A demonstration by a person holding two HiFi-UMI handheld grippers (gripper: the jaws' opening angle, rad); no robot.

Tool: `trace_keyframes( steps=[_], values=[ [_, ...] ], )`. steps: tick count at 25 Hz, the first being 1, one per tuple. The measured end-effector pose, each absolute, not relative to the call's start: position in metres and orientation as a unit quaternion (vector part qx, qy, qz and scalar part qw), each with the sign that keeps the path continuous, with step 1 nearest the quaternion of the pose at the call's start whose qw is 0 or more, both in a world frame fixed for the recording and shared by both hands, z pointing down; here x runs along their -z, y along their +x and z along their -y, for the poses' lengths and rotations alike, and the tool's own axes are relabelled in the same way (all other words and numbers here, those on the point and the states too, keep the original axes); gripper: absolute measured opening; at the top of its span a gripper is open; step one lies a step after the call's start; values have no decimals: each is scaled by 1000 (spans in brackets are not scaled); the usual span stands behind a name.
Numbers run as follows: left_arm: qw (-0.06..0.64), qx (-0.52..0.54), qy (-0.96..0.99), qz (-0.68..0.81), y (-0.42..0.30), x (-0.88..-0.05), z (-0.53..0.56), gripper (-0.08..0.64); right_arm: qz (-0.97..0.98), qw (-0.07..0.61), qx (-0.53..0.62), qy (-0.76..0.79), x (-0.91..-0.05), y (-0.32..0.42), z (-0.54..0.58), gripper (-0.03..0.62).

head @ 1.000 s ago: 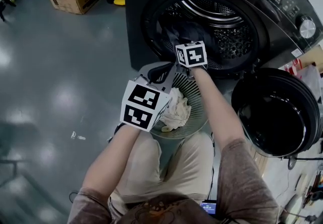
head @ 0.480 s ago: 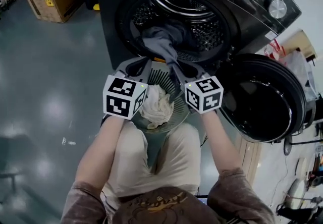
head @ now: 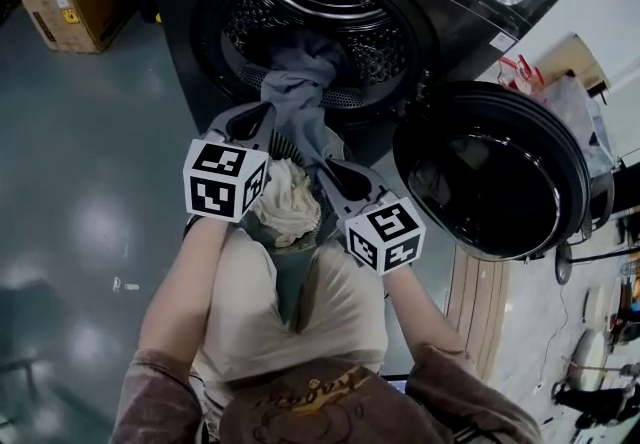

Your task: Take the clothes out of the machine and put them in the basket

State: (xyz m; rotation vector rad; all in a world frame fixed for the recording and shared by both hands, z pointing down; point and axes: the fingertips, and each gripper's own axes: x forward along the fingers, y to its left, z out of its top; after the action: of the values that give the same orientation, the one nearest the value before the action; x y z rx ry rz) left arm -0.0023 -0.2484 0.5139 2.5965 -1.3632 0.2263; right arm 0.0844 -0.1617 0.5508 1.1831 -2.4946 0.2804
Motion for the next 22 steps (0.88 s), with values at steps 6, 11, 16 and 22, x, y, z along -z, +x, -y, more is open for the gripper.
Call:
trace_keyframes(
  steps=[6, 11, 16, 22],
  values=[
    [96, -81, 878, 461, -2, -514, 248, 6, 871, 202, -103, 436, -566, 90, 172, 165],
    [101, -76, 879, 460, -3, -514, 249, 6, 869, 197, -100, 443, -567, 92, 196, 228],
    [103, -73, 883, 452, 3, -514, 248, 6, 864, 201, -93, 453, -581, 88, 256, 307],
    [109, -69, 884, 449, -2, -513, 248, 6, 851, 218, -99, 468, -597, 87, 339, 346]
  ],
)
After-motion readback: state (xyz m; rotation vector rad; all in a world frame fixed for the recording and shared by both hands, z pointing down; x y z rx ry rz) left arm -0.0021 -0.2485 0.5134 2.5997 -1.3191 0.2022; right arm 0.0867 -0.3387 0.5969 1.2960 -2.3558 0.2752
